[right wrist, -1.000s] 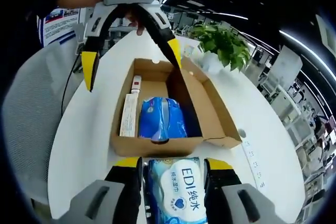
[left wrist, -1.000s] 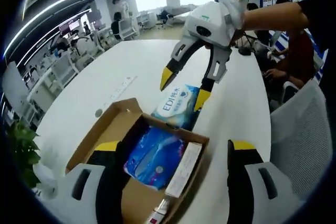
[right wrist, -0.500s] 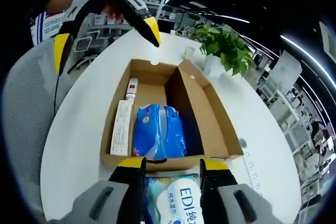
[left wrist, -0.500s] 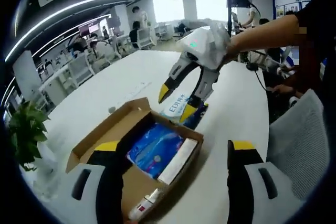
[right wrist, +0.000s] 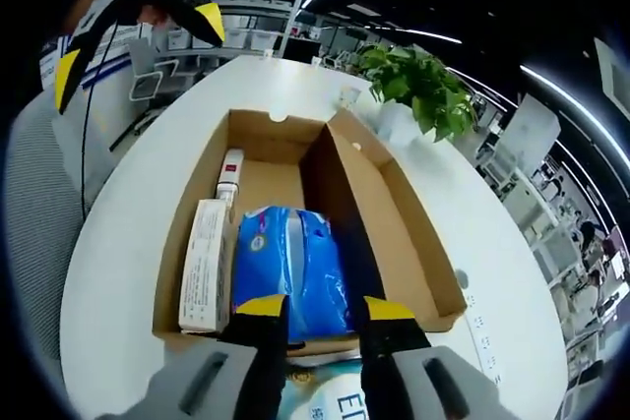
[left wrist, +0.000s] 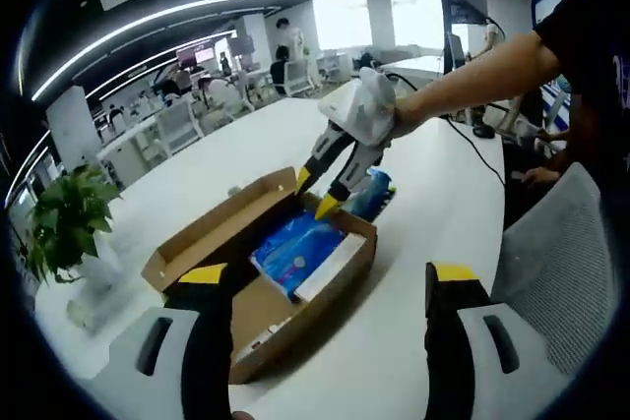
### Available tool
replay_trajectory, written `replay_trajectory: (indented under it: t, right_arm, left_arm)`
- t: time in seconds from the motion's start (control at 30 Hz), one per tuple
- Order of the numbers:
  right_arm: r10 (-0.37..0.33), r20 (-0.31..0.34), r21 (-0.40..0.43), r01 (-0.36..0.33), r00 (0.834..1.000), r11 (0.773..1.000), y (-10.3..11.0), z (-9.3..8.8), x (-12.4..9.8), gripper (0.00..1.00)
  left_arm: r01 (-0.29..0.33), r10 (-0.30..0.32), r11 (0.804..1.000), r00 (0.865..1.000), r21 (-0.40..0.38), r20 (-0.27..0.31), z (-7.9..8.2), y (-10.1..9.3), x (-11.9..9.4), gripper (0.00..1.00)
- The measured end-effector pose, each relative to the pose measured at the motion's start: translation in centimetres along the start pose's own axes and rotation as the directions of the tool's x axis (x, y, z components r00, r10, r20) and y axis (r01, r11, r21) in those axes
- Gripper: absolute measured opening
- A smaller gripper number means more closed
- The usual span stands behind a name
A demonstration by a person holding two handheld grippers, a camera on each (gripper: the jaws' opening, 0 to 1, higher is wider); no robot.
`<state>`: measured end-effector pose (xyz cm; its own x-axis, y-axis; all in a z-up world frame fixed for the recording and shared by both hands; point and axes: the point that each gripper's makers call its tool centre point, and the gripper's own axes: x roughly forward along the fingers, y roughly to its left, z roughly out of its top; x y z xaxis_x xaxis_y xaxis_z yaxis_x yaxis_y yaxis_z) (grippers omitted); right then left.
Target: Operate the shoe box by opening the lid, removing the specified soft item, and placing it in the target area until the item is outside and the box remains undamaged.
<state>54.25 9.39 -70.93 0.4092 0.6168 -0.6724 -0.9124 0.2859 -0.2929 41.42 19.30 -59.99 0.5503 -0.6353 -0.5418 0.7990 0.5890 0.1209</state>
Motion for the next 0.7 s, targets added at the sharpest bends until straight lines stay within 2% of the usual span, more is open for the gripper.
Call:
replay_trajectory:
  t: [0.1,0.17,0.4,0.57,0.7]
  right_arm:
    - [-0.008,0.003,0.006,0.008,1.000,1.000,0.1,0.3,0.7,0.21]
    - [-0.011,0.002,0.007,0.011,1.000,1.000,0.2,0.4,1.2,0.18]
    - [-0.031,-0.009,0.002,0.031,0.999,1.000,0.5,0.6,3.0,0.10]
    - [-0.040,-0.009,0.001,0.040,0.999,0.999,0.9,1.0,4.0,0.08]
    - [-0.065,-0.024,0.006,0.065,0.998,0.998,0.6,0.8,5.0,0.08]
  left_arm:
    - [-0.042,0.042,0.999,0.999,-0.012,0.011,-0.4,0.2,-0.9,0.80]
    - [-0.099,0.099,0.995,0.995,-0.020,0.024,-0.7,0.5,-1.8,0.79]
    - [-0.152,0.155,0.985,0.988,-0.077,0.029,-2.7,-0.7,-3.9,0.78]
    - [-0.199,0.208,0.969,0.977,-0.147,0.049,-3.7,-1.1,-5.3,0.78]
    - [-0.262,0.271,0.954,0.961,-0.145,0.048,-4.9,-1.4,-6.2,0.78]
